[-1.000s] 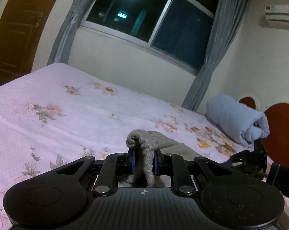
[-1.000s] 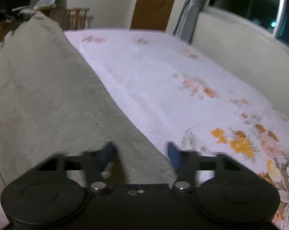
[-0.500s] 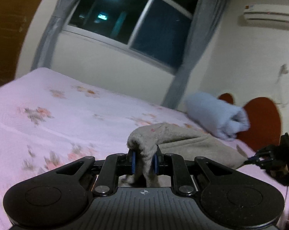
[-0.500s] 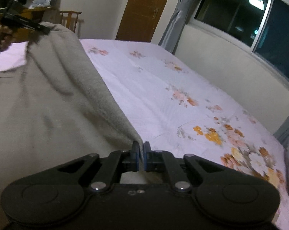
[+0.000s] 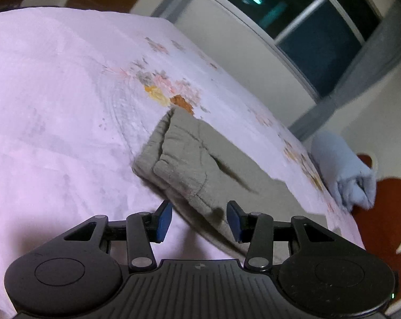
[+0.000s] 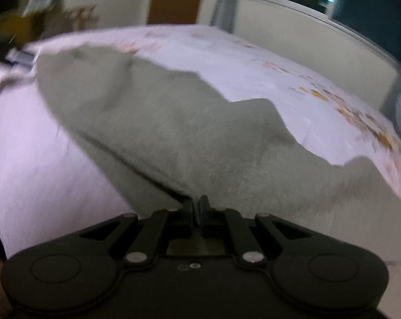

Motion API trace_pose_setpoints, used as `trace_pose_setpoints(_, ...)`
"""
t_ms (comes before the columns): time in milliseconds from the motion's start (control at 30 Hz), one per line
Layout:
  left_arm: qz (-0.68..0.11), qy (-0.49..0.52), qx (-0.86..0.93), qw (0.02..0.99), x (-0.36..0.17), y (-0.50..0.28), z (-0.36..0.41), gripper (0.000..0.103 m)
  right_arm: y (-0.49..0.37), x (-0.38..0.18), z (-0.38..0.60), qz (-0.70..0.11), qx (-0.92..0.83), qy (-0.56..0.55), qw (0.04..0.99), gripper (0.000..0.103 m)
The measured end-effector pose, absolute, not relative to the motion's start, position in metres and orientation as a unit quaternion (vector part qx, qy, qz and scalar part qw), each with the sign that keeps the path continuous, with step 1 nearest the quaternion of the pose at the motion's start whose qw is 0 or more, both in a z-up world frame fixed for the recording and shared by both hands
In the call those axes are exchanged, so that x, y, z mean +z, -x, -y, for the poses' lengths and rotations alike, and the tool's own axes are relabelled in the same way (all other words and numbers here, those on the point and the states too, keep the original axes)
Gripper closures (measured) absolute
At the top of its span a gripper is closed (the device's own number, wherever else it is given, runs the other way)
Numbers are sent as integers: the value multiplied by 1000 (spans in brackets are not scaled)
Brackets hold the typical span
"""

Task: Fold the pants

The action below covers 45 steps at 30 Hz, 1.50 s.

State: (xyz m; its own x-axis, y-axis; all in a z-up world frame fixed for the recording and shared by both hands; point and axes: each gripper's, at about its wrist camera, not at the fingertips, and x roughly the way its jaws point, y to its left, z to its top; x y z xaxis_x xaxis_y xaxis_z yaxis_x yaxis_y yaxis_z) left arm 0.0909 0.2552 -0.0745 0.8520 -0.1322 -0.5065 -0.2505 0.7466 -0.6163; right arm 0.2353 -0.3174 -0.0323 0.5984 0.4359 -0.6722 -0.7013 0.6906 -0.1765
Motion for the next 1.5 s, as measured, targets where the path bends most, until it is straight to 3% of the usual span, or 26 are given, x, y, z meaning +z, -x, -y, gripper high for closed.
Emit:
trace_pose_setpoints(167, -268, 387, 55, 880, -69, -121, -258, 60, -237, -29, 319, -313, 331, 218, 863, 103)
trace_pose_setpoints(200, -273, 384, 59, 880, -66, -127, -258, 70, -236, -30, 321, -313, 330, 213, 864, 103)
trace_pose_setpoints(233, -277, 371, 68, 884, -61, -132, -256, 92, -221, -32, 325, -313, 329, 209, 866, 103)
trace_pose_setpoints(267, -272, 369, 63, 886, -54, -135, -257, 103, -219, -35, 323, -312, 328, 207, 867, 103)
trace_pose_setpoints(400, -207, 360, 34, 909, -5, -140, -265, 103, -212, -20, 323, -288, 327, 200, 878, 103)
trace_pose_setpoints(500, -215, 345, 31, 913, 11, -146, -271, 103, -202, -1, 323, -263, 332, 203, 883, 103)
trace_pose_setpoints(733, -267, 372, 73, 886, -41, -109, -269, 103, -207, -21, 324, -289, 320, 191, 882, 103)
trace_pose_setpoints(1000, -289, 384, 84, 873, -54, -126, -256, 102, -214, -24, 323, -299, 322, 194, 877, 103)
trace_pose_setpoints(1033, -289, 385, 86, 873, -54, -128, -255, 100, -214, -24, 322, -300, 321, 193, 877, 103)
trace_pose_setpoints(1100, -285, 392, 84, 870, -56, -131, -257, 83, -214, -25, 322, -301, 321, 193, 877, 103)
trace_pose_setpoints(1133, -285, 398, 79, 869, -57, -134, -257, 66, -214, -26, 322, -302, 320, 193, 877, 103)
trace_pose_setpoints(1267, -292, 377, 83, 875, -48, -139, -252, 46, -215, -26, 323, -305, 320, 188, 877, 103)
trace_pose_setpoints(1500, -303, 383, 111, 866, -58, -128, -255, 46, -217, -27, 324, -304, 321, 187, 877, 103)
